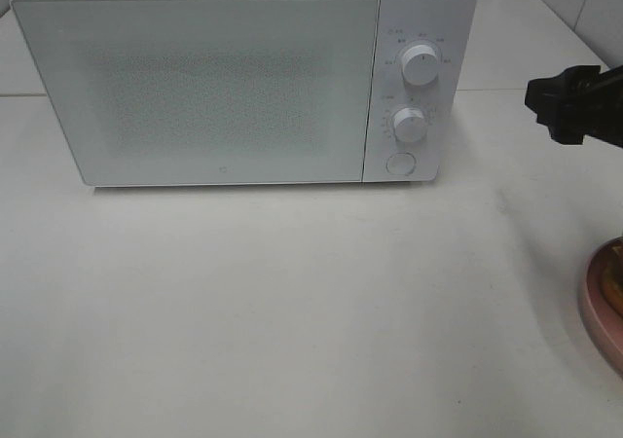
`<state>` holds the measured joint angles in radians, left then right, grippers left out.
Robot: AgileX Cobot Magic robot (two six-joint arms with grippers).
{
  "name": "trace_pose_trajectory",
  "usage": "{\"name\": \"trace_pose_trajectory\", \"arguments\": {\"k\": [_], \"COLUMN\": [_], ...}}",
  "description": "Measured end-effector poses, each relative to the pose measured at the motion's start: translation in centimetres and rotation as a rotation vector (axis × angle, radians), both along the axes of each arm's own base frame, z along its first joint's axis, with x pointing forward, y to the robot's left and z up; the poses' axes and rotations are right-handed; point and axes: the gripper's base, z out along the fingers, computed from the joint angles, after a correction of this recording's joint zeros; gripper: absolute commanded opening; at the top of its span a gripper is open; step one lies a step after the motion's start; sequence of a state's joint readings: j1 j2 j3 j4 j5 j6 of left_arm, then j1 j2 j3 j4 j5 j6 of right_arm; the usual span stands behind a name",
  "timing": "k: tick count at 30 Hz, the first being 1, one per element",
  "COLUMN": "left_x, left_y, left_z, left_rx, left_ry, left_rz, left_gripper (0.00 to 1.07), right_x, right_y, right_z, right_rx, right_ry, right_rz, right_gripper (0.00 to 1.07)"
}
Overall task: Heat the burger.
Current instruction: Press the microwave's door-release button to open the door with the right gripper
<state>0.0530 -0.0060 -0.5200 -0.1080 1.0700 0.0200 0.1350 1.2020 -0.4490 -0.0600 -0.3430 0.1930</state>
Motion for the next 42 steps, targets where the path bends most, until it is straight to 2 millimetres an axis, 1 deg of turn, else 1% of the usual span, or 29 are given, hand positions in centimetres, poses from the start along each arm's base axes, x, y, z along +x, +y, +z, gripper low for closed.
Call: {"name": "trace_pose_trajectory", "arguments": {"k": [1,2,4,6,10,12,13,15,16,18,20,21,24,26,28,29,31,32,33,35,36,38,42], "left_x": [0.0,0.0,0.0,0.0,0.0,0.0,0.0,0.0,0.0,0.0,0.0,0.0,0.0,0.0,0.0,0.0,0.0,0.0,0.0,0.0,0.0,0.0,0.0], "left_y": [0.0,0.0,0.0,0.0,0.0,0.0,0.0,0.0,0.0,0.0,0.0,0.0,0.0,0.0,0.0,0.0,0.0,0.0,0.0,0.0,0.0,0.0,0.0], "left_z": [0.0,0.0,0.0,0.0,0.0,0.0,0.0,0.0,0.0,0.0,0.0,0.0,0.0,0.0,0.0,0.0,0.0,0.0,0.0,0.0,0.0,0.0,0.0], "left_rx": [0.000,0.000,0.000,0.000,0.000,0.000,0.000,0.000,0.000,0.000,0.000,0.000,0.000,0.000,0.000,0.000,0.000,0.000,0.000,0.000,0.000,0.000,0.000], "left_ry": [0.000,0.000,0.000,0.000,0.000,0.000,0.000,0.000,0.000,0.000,0.000,0.000,0.000,0.000,0.000,0.000,0.000,0.000,0.000,0.000,0.000,0.000,0.000], "left_rz": [0.000,0.000,0.000,0.000,0.000,0.000,0.000,0.000,0.000,0.000,0.000,0.000,0.000,0.000,0.000,0.000,0.000,0.000,0.000,0.000,0.000,0.000,0.000], "left_gripper": [1.00,1.00,1.00,1.00,1.00,1.00,1.00,1.00,1.00,1.00,1.00,1.00,1.00,1.00,1.00,1.00,1.00,1.00,1.00,1.00,1.00,1.00,1.00], "right_x": [0.0,0.6,0.9,1.6,2.2,2.6,2.6,2.8,2.8,2.9,2.8,2.8,2.7,2.4,2.3,2.0,1.9,1.6,1.6,1.1,1.1,0.6,0.1], "right_y": [0.0,0.1,0.2,0.3,0.5,1.2,1.2,2.6,2.6,3.5,3.8,4.4,4.8,6.0,6.4,7.1,7.5,8.2,8.2,9.2,9.2,10.0,10.7], "right_z": [0.0,-0.5,-0.6,-1.4,-1.9,-2.4,-2.4,-2.9,-2.9,-3.5,-3.6,-3.8,-3.9,-4.2,-4.4,-4.7,-4.8,-5.1,-5.1,-5.6,-5.6,-6.2,-6.8], "right_rx": [0.000,0.002,0.000,-0.020,-0.032,-0.039,-0.039,-0.061,-0.061,-0.069,-0.067,-0.062,-0.063,-0.069,-0.074,-0.081,-0.087,-0.093,-0.093,-0.099,-0.099,-0.108,-0.115], "right_ry": [0.000,-0.018,-0.029,-0.051,-0.073,-0.093,-0.093,-0.117,-0.117,-0.115,-0.120,-0.124,-0.132,-0.157,-0.162,-0.170,-0.175,-0.184,-0.184,-0.194,-0.194,-0.194,-0.192], "right_rz": [0.000,0.004,0.007,0.020,0.021,0.026,0.026,0.038,0.038,0.024,0.019,0.005,0.005,-0.023,-0.028,-0.036,-0.042,-0.048,-0.048,-0.056,-0.056,-0.057,-0.062], "right_gripper": [0.75,0.75,0.75,0.75,0.75,0.75,0.75,0.75,0.75,0.75,0.75,0.75,0.75,0.75,0.75,0.75,0.75,0.74,0.74,0.74,0.74,0.74,0.74]}}
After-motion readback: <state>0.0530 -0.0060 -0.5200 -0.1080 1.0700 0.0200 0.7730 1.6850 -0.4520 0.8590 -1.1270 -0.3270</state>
